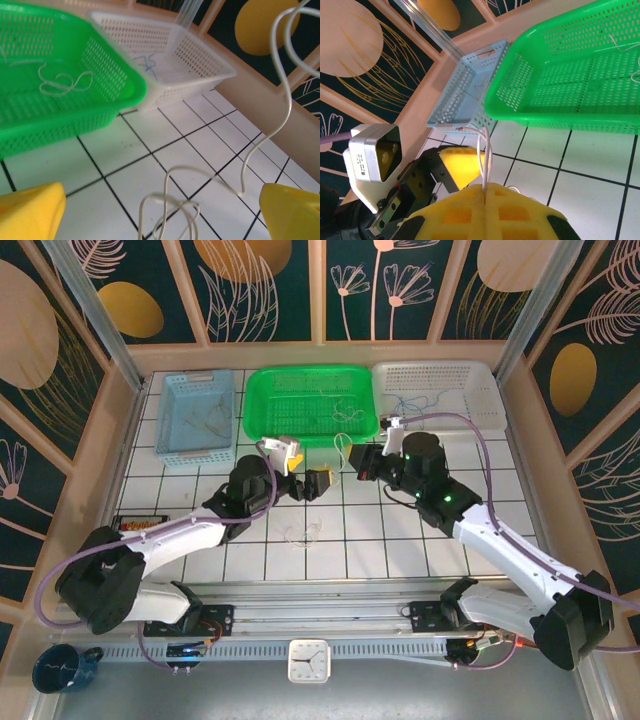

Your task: Untangle the cables

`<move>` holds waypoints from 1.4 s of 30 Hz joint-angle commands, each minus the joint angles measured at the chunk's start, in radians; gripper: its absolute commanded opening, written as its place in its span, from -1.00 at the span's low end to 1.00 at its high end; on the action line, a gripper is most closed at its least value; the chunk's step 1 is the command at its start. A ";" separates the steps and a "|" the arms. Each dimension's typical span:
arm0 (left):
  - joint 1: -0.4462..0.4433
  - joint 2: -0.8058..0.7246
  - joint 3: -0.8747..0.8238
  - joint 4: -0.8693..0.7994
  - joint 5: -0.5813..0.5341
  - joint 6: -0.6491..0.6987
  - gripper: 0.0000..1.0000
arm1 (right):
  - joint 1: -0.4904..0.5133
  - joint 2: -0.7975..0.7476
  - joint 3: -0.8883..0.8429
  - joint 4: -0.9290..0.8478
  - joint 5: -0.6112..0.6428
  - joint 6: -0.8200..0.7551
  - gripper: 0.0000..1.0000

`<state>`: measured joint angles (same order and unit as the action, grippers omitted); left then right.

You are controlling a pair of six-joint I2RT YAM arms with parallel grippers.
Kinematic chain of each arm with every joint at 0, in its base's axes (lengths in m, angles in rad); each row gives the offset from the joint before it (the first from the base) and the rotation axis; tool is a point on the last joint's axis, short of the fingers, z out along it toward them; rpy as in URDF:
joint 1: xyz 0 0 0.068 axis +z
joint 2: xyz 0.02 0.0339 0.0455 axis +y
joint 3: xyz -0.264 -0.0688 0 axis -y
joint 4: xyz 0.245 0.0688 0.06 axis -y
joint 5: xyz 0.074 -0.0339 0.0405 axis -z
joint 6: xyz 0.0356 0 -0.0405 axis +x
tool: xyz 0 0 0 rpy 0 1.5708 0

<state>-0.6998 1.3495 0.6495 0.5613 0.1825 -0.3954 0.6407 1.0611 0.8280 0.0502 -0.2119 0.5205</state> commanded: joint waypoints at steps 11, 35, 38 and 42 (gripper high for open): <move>-0.011 0.104 0.146 0.034 0.127 0.197 0.98 | 0.104 0.071 0.195 -0.047 -0.026 -0.072 -1.00; -0.012 0.078 -0.096 0.264 0.078 0.038 -0.03 | -0.042 0.055 0.446 0.027 -0.038 -0.056 -1.00; -0.012 0.030 -0.099 0.265 0.080 0.021 0.28 | -0.046 0.047 0.409 0.037 -0.038 -0.047 -1.00; -0.012 -0.051 -0.112 0.284 0.059 -0.027 0.47 | -0.049 0.039 0.366 0.054 -0.043 -0.033 -1.00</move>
<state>-0.7071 1.3552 0.5541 0.7689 0.2535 -0.3832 0.6014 1.1213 1.2198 0.0566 -0.2382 0.4671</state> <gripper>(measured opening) 0.727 0.052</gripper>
